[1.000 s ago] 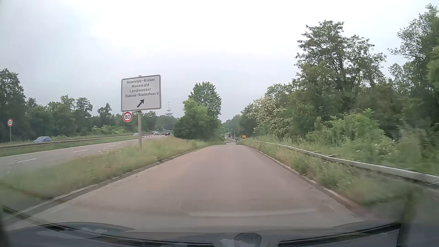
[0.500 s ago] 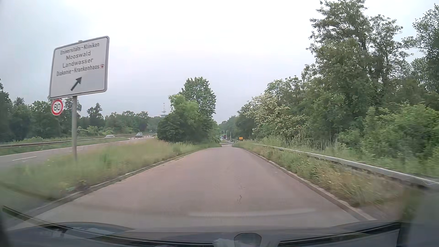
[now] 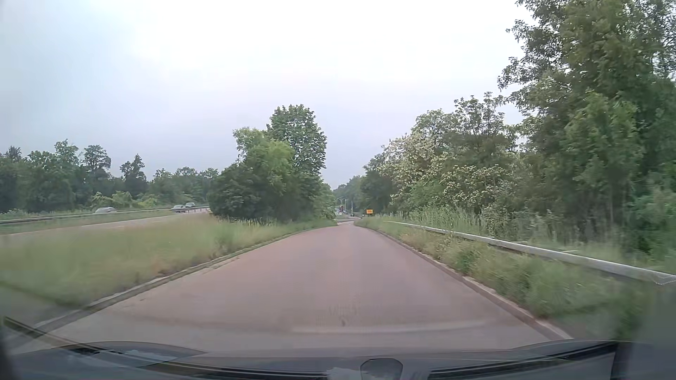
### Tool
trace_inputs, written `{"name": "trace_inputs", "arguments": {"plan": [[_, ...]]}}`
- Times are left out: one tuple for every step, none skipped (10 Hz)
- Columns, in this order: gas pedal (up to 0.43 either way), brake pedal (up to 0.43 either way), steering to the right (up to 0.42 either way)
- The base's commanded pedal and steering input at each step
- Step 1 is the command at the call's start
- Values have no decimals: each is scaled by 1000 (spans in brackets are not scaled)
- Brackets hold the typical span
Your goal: Follow the waypoints while adhering to traffic rules and regulations
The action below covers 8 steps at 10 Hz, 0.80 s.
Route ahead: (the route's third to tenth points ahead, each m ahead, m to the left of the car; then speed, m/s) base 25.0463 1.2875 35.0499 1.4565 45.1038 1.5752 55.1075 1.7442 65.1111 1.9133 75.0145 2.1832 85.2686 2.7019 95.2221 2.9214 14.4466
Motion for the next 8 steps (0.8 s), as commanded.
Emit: {"name": "trace_inputs", "arguments": {"plan": [[0, 0, 4], [0, 0, 4], [0, 0, 4], [0, 0, 3], [0, 0, 3], [0, 0, 3], [0, 0, 2], [0, 0, 1]]}}
